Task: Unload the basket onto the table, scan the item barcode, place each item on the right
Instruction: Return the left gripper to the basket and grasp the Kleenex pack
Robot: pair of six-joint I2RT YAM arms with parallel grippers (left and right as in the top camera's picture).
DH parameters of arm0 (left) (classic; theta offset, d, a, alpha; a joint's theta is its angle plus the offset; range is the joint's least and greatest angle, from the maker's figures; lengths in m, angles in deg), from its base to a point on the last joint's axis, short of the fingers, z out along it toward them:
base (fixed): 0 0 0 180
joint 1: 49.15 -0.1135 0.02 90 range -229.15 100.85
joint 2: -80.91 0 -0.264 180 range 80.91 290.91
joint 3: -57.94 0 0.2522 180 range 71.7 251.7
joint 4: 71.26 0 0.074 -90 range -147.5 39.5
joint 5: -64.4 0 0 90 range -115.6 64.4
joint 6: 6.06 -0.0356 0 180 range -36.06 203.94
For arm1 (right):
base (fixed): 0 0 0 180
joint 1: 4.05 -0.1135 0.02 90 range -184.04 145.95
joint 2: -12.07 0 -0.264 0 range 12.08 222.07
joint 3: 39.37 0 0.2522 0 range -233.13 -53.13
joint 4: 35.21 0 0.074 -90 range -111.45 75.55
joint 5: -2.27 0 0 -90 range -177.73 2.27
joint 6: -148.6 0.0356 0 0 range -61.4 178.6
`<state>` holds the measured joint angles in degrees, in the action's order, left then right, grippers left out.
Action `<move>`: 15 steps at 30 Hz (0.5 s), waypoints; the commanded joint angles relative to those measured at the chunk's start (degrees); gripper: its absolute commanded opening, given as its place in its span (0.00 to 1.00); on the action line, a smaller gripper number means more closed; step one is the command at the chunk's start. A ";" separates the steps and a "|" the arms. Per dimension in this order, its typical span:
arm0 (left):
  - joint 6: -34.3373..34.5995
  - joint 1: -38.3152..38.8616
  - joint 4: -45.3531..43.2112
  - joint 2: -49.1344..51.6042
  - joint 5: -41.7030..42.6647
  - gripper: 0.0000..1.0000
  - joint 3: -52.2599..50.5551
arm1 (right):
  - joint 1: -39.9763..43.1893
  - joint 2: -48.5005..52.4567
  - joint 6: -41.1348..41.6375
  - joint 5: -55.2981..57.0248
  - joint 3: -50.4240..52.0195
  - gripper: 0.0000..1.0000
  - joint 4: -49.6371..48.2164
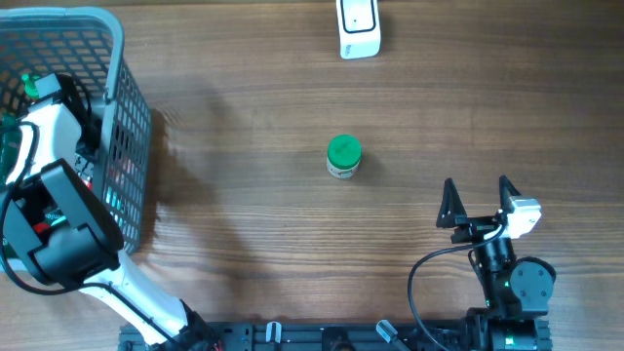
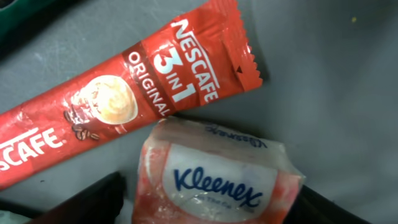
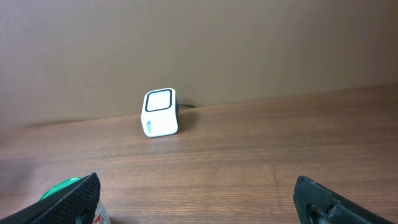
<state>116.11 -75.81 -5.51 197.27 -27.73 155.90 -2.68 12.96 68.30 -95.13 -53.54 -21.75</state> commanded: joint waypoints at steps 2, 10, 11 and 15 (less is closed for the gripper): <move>-0.26 -0.15 -0.57 0.70 1.27 0.63 -1.86 | -0.22 -0.46 -0.57 0.37 0.11 1.00 -0.26; -0.31 -0.15 2.25 -0.87 1.25 0.56 0.74 | -0.22 -0.46 -0.57 0.37 0.11 1.00 -0.26; -0.31 -0.15 2.95 -1.53 1.25 0.56 1.49 | -0.22 -0.46 -0.57 0.35 0.11 1.00 -0.26; -0.46 -0.15 6.10 -5.77 1.25 0.59 5.33 | -0.22 -0.46 -0.57 0.37 0.11 1.00 -0.26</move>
<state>115.93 -75.81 -0.94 196.72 -27.16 157.15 -2.68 12.96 68.32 -95.13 -53.54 -21.75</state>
